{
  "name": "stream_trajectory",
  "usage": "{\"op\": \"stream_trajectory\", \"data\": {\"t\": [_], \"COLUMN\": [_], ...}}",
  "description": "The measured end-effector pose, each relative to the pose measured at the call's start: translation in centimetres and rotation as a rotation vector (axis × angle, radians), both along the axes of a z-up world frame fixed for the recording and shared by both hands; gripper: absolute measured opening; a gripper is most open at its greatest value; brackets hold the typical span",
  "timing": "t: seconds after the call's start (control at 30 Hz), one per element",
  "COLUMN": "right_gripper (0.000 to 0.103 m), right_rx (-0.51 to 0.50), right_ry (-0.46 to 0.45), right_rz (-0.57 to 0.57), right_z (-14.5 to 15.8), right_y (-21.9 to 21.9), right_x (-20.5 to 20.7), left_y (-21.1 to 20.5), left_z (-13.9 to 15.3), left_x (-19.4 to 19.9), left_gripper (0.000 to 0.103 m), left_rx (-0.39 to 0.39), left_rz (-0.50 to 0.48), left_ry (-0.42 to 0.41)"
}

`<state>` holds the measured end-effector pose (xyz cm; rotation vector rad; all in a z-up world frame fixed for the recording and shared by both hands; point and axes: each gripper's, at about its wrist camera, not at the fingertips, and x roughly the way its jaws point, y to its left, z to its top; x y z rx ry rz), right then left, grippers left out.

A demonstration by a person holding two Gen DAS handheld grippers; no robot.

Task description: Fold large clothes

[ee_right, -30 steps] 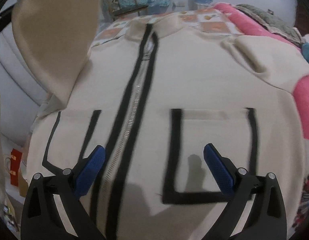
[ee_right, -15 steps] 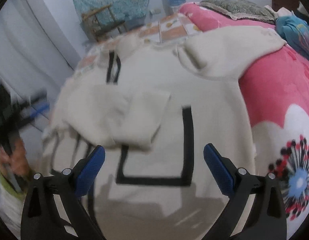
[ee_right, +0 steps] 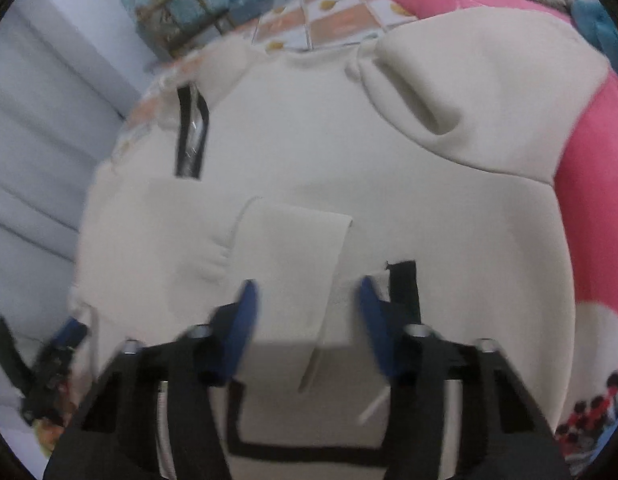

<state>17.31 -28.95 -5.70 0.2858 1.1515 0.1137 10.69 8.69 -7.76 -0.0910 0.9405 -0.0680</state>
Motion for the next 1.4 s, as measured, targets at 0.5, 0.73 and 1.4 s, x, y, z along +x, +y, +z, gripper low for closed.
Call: {"op": "stream_trajectory", "data": {"t": [0.5,0.73,1.4], "right_gripper": [0.005,0.01,0.042], "right_rx": [-0.178,-0.295,-0.229], "right_ry": [-0.281,-0.178,-0.21], "right_rz": [0.017,-0.056,0.193], "right_z": [9.3,4.1,2.1], "right_y": [-0.9,-2.3,3.1], "right_x": [3.1,4.6,2.2], "left_y": [0.3,0.4,1.6], "left_z": [-0.6,-0.4,3.5], "left_x": [0.5,0.4,-1.1], "left_gripper": [0.065,0.065,0.069], "left_rx": [0.052,0.043,0.009], "left_rz": [0.02,0.022,0.087], "left_ry": [-0.042,-0.035,-0.031]}}
